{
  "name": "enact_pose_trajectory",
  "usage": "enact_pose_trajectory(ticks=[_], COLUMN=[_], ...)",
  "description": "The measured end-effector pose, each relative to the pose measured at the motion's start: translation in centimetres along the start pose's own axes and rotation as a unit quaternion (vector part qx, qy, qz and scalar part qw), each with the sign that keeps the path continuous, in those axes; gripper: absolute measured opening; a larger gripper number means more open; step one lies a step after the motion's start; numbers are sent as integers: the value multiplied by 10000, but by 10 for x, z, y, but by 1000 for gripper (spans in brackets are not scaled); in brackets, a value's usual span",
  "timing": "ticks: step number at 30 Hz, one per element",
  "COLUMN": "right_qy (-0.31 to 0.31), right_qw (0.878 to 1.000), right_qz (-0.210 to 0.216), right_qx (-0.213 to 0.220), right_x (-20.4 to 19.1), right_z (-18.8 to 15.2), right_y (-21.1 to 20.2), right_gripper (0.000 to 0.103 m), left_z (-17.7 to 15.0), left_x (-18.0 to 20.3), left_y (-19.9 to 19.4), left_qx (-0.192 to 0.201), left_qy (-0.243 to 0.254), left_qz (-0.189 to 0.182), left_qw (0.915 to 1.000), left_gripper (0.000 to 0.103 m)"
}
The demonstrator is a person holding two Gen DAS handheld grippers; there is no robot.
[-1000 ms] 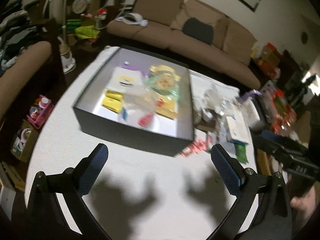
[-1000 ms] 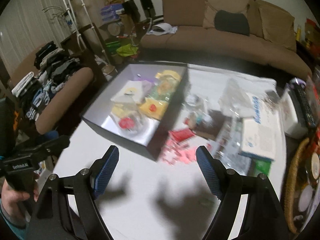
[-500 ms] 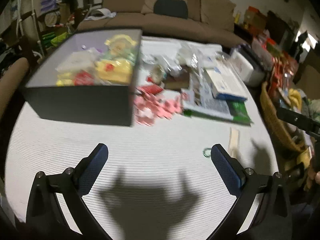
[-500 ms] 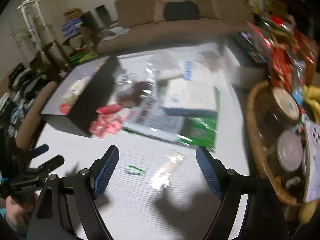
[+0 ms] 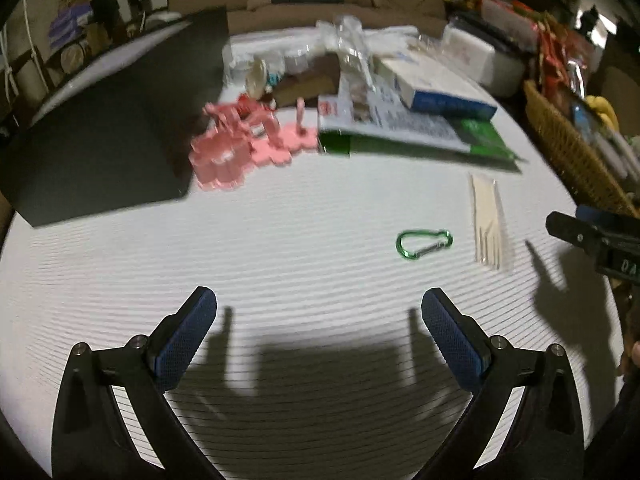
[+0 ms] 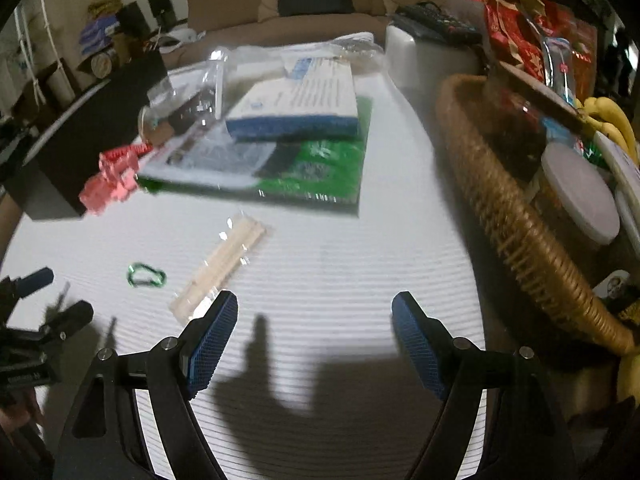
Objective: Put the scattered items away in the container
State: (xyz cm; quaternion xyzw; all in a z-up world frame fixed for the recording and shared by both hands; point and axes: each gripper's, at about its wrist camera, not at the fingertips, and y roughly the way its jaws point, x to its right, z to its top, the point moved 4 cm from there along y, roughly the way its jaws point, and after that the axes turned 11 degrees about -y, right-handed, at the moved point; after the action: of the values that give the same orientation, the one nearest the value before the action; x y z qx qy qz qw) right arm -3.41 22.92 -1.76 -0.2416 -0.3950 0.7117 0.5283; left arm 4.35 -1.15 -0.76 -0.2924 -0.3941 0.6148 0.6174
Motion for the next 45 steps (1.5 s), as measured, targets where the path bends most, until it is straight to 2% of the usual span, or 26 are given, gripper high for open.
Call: enact_pose_trajectory(ticks=[4, 7, 11, 14, 45], right_qy=[22, 43, 85, 136, 127], right_qw=[9999, 9996, 9992, 9992, 9990], right_qz=[-102, -256, -374, -359, -427], right_qx=[-79, -68, 88, 51, 53], right_x=[1, -1, -3, 0, -1], right_z=[-9, -12, -14, -13, -11], right_y=[12, 19, 22, 25, 27], right_gripper=[83, 85, 98, 103, 103], left_z=[-3, -2, -2, -2, -2], left_x=[-3, -3, -3, -3, -3], left_y=[16, 19, 20, 20, 20], left_qx=[-124, -34, 129, 219, 237], left_qy=[-70, -129, -188, -166, -280], left_qz=[176, 237, 215, 182, 260], left_qw=[9997, 9996, 9995, 9995, 9990], left_gripper=[103, 103, 103, 103, 103])
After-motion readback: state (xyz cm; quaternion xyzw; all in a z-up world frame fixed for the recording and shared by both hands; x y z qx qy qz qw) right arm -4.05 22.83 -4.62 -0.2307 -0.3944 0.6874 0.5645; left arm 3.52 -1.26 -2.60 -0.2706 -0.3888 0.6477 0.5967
